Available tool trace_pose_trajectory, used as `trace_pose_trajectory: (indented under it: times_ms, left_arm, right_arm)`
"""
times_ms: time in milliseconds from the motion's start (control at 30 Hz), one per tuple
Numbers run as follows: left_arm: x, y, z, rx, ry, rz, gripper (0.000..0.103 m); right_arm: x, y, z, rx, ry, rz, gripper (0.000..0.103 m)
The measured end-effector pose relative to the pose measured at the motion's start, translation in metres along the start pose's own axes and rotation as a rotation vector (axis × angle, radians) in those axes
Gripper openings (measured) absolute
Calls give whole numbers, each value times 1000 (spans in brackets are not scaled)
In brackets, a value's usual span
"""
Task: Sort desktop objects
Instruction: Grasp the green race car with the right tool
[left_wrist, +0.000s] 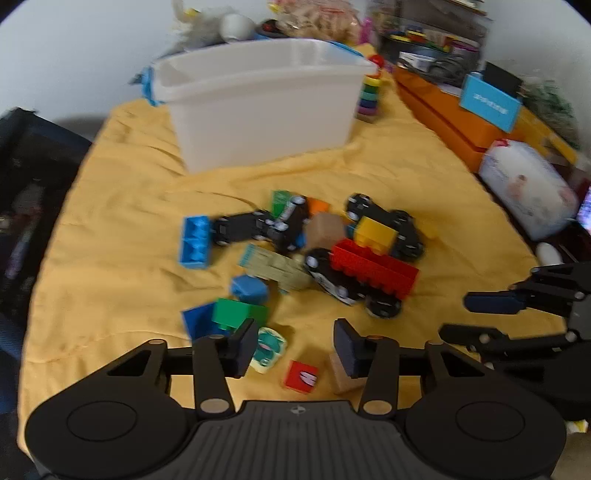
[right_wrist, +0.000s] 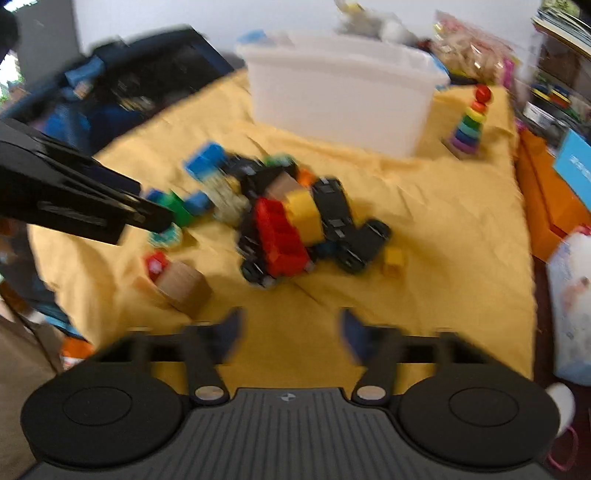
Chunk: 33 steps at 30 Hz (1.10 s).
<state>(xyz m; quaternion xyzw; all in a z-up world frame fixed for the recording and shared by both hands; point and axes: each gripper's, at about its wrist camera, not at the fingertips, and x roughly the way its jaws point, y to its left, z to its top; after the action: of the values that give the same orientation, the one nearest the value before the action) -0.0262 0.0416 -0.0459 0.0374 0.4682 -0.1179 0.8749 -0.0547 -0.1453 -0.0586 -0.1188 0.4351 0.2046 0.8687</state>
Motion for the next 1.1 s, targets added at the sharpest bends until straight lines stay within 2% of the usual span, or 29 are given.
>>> trace_pose_trajectory:
  times_ms: [100,167,300,367,467,533,600,667,733,833,900,967,1067,1100]
  left_arm:
    - [8,4,-4,-19,36,-60,39]
    - [9,6,-7,-35,47,-94,39]
    - [-1,10,-8,-36,-29,-51,38]
    - [-2,10,-7,-57,-37,-10,38]
    - [-6,6,-8,-68,-37,21,38]
    - [-5,1,-7,-55,-27,48,38]
    - [-3,-2,-7,-69,-9,55,38]
    - [1,-2,-6,-111,13,32,38]
    - [6,0,-4,-154,26,-9,39]
    - [21,6,3,-243,39,-54,39]
    - [31,10,9,-295,53,-62,39]
    - [40,8,15,-302,64,-67,39]
    - [53,6,21,-346,83,-108,40]
    - [59,5,22,-363,92,-120,40]
  right_arm:
    - [-1,-5,-3,70,19,-47,33]
    - [-5,-10,-2,86,1,-78,31]
    - [-4,-27,17,84,-85,-103,28]
    - [15,-38,33,115,-63,-78,27]
    - [45,-58,47,272,9,32,21]
    - [58,-69,45,382,51,57,20]
    - [59,-76,41,439,38,69,18]
    - [60,-82,41,461,42,50,21]
    - [64,-92,39,509,68,76,22]
    - [70,-102,41,548,56,101,32]
    - [71,-106,46,546,23,116,32]
    - [78,-111,52,571,-7,120,33]
    - [88,-116,56,577,-30,163,34]
    - [88,-116,56,552,-40,171,27]
